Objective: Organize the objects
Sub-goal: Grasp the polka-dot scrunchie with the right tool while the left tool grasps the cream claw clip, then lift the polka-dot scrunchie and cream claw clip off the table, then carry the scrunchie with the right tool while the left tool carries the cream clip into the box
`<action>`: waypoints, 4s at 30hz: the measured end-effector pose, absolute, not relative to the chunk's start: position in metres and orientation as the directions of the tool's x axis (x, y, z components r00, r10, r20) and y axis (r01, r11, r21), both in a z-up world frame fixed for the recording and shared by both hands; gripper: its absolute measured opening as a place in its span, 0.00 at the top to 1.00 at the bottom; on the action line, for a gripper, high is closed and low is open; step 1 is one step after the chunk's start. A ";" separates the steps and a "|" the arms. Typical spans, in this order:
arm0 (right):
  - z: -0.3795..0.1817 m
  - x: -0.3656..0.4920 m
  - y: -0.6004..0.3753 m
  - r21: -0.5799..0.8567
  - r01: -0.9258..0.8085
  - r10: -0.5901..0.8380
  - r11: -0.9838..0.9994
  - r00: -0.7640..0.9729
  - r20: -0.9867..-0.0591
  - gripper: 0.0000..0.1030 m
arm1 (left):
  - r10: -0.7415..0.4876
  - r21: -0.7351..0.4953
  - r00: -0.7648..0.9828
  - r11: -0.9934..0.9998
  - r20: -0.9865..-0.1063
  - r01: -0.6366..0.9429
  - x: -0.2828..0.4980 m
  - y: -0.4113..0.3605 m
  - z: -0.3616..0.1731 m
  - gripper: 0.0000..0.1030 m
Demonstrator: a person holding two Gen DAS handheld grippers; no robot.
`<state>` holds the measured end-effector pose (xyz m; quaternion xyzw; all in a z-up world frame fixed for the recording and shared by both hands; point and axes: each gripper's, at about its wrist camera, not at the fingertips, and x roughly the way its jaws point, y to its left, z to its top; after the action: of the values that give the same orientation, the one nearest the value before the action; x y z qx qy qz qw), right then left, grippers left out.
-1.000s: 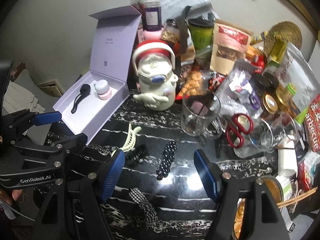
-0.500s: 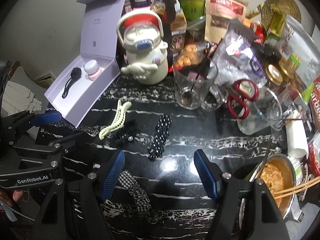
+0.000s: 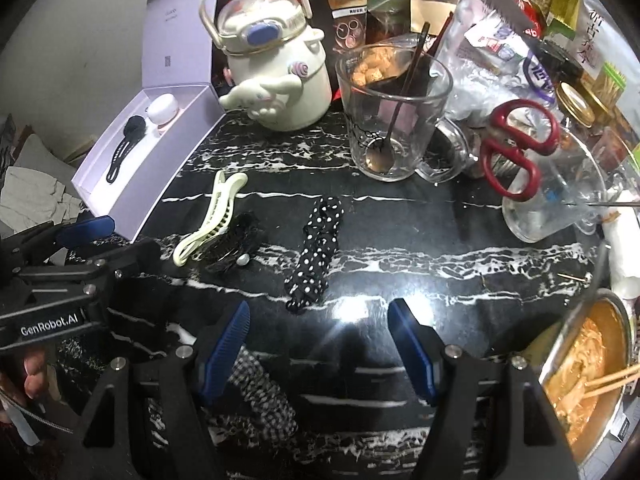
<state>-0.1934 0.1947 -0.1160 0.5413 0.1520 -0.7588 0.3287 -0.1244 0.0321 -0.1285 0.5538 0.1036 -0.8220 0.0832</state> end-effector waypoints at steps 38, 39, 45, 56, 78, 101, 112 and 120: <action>-0.181 -0.229 0.164 0.183 0.653 -0.330 -0.735 -0.110 -0.937 0.52 | -0.012 -0.076 -0.348 -0.968 -0.937 0.240 -0.185 0.017 -0.207 0.68; -0.182 -0.230 0.163 0.187 0.649 -0.333 -0.737 -0.107 -0.937 0.55 | -0.010 -0.076 -0.348 -0.970 -0.937 0.232 -0.185 0.018 -0.207 0.75; -0.182 -0.234 0.165 0.181 0.635 -0.329 -0.751 -0.121 -0.937 0.84 | 0.027 -0.102 -0.348 -0.975 -0.937 0.198 -0.185 0.017 -0.206 0.81; -0.170 -0.233 0.178 0.224 0.609 -0.349 -0.761 -0.093 -0.933 0.86 | 0.028 -0.098 -0.313 -0.972 -0.949 0.211 -0.172 0.006 -0.187 0.81; -0.093 -0.182 0.229 0.199 0.583 -0.350 -0.788 -0.157 -0.924 0.86 | 0.033 -0.066 -0.368 -0.995 -0.929 0.078 -0.121 0.048 -0.097 0.81; -0.049 -0.128 0.203 0.163 0.695 -0.391 -0.700 -0.182 -0.902 0.86 | 0.002 -0.060 -0.398 -0.989 -0.918 0.135 -0.057 0.043 -0.061 0.81; -0.043 -0.087 0.152 0.154 0.822 -0.428 -0.549 -0.118 -0.896 0.86 | -0.063 -0.059 -0.401 -0.957 -0.914 0.285 -0.009 0.003 -0.057 0.81; -0.045 -0.061 0.120 0.157 0.887 -0.437 -0.435 -0.056 -0.898 0.86 | -0.103 -0.062 -0.391 -0.920 -0.915 0.387 0.022 -0.020 -0.058 0.81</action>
<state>-0.0613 0.1196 -0.0454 0.4918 0.2284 -0.6897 0.4800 0.0222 -0.0198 -0.0582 0.5314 0.1336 -0.8232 0.1489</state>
